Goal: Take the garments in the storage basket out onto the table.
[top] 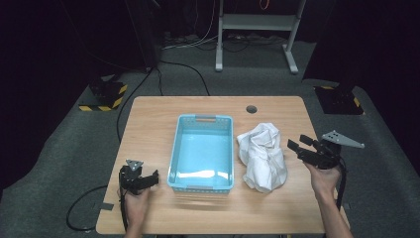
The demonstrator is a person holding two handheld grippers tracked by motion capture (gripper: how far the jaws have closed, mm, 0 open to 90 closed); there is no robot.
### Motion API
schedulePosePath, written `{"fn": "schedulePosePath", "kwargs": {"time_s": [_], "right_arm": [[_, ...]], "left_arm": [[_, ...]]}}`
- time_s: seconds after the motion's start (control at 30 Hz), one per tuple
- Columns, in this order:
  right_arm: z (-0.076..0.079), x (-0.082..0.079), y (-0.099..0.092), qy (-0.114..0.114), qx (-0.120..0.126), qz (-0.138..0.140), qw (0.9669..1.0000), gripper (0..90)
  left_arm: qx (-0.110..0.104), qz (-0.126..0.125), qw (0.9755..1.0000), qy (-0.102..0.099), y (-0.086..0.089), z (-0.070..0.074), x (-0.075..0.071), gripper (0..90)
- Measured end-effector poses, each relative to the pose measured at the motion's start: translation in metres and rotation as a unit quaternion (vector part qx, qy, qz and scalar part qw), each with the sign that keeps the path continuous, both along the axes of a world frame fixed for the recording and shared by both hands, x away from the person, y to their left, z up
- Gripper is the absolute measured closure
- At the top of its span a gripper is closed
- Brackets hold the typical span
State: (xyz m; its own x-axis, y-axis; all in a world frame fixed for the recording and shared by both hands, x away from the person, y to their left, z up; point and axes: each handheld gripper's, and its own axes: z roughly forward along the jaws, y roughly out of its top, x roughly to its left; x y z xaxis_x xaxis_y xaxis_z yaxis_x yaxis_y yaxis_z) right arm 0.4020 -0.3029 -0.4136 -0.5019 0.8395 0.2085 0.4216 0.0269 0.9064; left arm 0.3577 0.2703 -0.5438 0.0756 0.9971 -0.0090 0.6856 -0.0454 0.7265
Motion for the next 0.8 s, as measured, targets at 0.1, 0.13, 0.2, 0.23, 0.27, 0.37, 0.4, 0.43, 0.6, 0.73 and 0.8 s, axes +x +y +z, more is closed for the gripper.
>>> {"fn": "schedulePosePath", "kwargs": {"time_s": [0.1, 0.13, 0.2, 0.23, 0.27, 0.37, 0.4, 0.43, 0.6, 0.73, 0.8], "right_arm": [[-0.001, -0.001, -0.001, 0.001, 0.001, 0.0, 1.0, 35.8], [-0.002, -0.001, -0.001, 0.002, 0.002, 0.0, 1.0, 35.8], [-0.003, -0.002, -0.001, 0.003, 0.002, 0.0, 1.0, 35.8], [-0.004, -0.002, -0.001, 0.004, 0.001, 0.0, 1.0, 35.8], [-0.004, -0.002, -0.001, 0.004, 0.001, 0.0, 1.0, 35.8], [-0.007, -0.003, -0.003, 0.007, 0.002, -0.001, 1.0, 35.8], [-0.008, -0.004, -0.004, 0.008, 0.003, -0.001, 1.0, 35.8], [-0.009, -0.004, -0.004, 0.008, 0.003, -0.001, 1.0, 35.8], [-0.011, -0.005, -0.004, 0.01, 0.004, -0.002, 0.9999, 35.8], [-0.014, -0.006, -0.004, 0.012, 0.004, -0.002, 0.9999, 35.8], [-0.015, -0.006, -0.004, 0.013, 0.005, -0.002, 0.9999, 35.8]], "left_arm": [[0.0, 0.0, 1.0, 0.0, 0.0, 0.0, 0.0, 10.6], [0.0, 0.0, 1.0, 0.0, 0.0, 0.0, 0.0, 10.6], [0.0, 0.0, 1.0, 0.0, 0.0, 0.0, 0.0, 10.6], [0.0, 0.0, 1.0, 0.0, 0.0, 0.0, 0.0, 10.6], [0.0, 0.0, 1.0, 0.0, 0.0, 0.0, 0.0, 10.6], [0.0, 0.0, 1.0, 0.0, 0.0, 0.0, 0.0, 10.6], [0.0, 0.0, 1.0, 0.0, 0.0, 0.0, 0.0, 10.6], [0.0, 0.0, 1.0, 0.0, 0.0, 0.0, 0.0, 10.6], [0.0, 0.0, 1.0, 0.0, 0.0, 0.0, 0.0, 10.6], [0.0, 0.0, 1.0, 0.0, 0.0, 0.0, 0.0, 10.6], [0.0, 0.0, 1.0, 0.0, 0.0, 0.0, 0.0, 10.6]]}}
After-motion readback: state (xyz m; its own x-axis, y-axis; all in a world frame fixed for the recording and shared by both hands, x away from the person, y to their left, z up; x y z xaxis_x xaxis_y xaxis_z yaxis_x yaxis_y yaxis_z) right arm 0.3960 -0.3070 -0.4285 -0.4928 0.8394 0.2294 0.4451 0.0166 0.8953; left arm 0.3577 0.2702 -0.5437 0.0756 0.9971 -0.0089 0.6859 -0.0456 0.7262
